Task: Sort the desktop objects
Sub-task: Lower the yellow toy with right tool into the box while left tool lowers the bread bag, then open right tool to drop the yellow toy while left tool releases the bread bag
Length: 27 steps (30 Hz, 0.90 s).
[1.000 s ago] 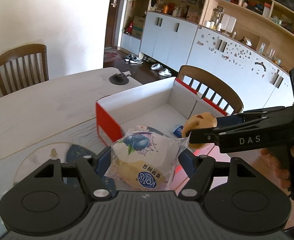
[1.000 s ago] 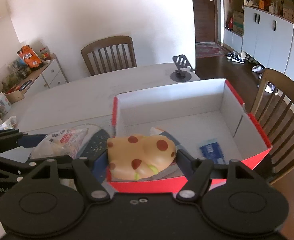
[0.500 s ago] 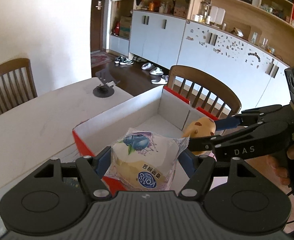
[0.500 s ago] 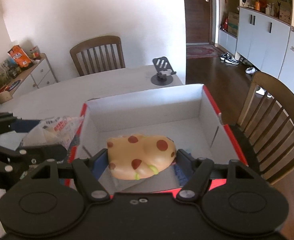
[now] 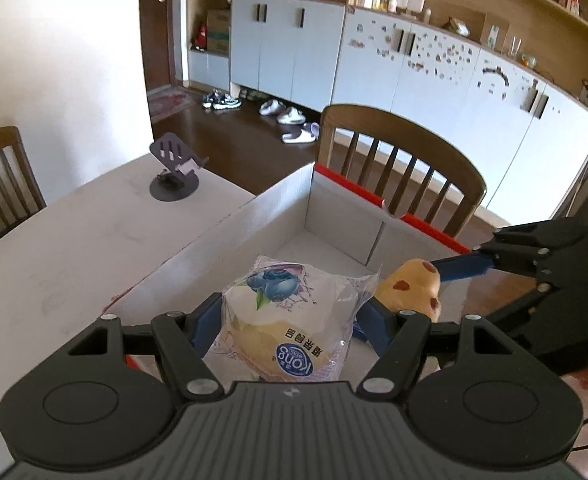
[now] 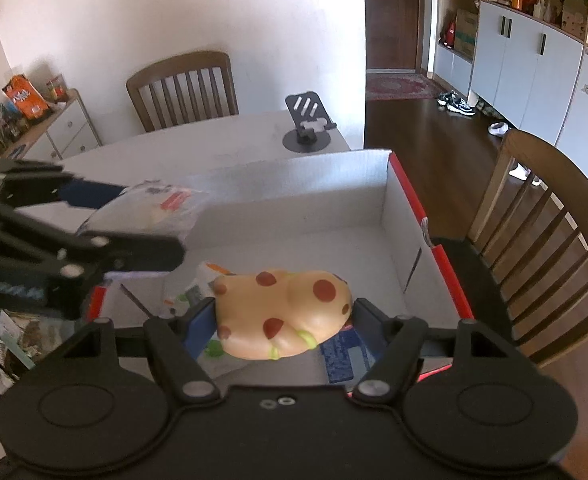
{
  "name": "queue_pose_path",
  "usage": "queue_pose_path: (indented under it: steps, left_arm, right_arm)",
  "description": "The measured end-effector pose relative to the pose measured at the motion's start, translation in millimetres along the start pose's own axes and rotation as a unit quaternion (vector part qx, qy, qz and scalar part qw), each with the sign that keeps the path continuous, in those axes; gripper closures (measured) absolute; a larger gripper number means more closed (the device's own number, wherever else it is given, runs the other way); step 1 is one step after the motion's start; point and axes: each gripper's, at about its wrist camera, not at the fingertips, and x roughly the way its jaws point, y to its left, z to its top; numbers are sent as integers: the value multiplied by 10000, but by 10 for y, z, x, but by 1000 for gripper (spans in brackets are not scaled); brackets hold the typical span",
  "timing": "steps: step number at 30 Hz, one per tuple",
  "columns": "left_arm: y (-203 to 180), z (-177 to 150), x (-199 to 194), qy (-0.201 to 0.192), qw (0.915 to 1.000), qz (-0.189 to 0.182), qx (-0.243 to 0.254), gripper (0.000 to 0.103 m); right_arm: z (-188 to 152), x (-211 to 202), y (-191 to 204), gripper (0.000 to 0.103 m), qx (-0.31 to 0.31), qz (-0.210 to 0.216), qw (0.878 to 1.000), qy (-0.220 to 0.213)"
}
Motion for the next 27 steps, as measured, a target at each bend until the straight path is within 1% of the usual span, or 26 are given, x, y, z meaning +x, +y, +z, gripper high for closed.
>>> queue_pose_path:
  steps: [6, 10, 14, 18, 24, 27]
  left_arm:
    - [-36, 105, 309, 167, 9997, -49, 182, 32]
    - [-96, 186, 514, 257, 9984, -110, 485, 32]
    - [-140, 210, 699, 436, 9970, -130, 632, 32]
    - [-143, 220, 858, 590, 9961, -99, 645, 32]
    - [-93, 222, 1067, 840, 9951, -154, 489, 32]
    - [-75, 183, 1183, 1012, 9937, -131, 454, 32]
  right_arm:
    - [-20, 153, -82, 30, -70, -56, 9998, 182]
    - [-28, 250, -114, 31, -131, -55, 9994, 315]
    - [-28, 348, -114, 31, -233, -62, 9987, 451]
    - [-38, 480, -114, 31, -383, -51, 9971, 653]
    - [-68, 661, -172, 31, -442, -72, 9951, 880]
    - [-79, 710, -179, 31, -539, 20, 9937, 984]
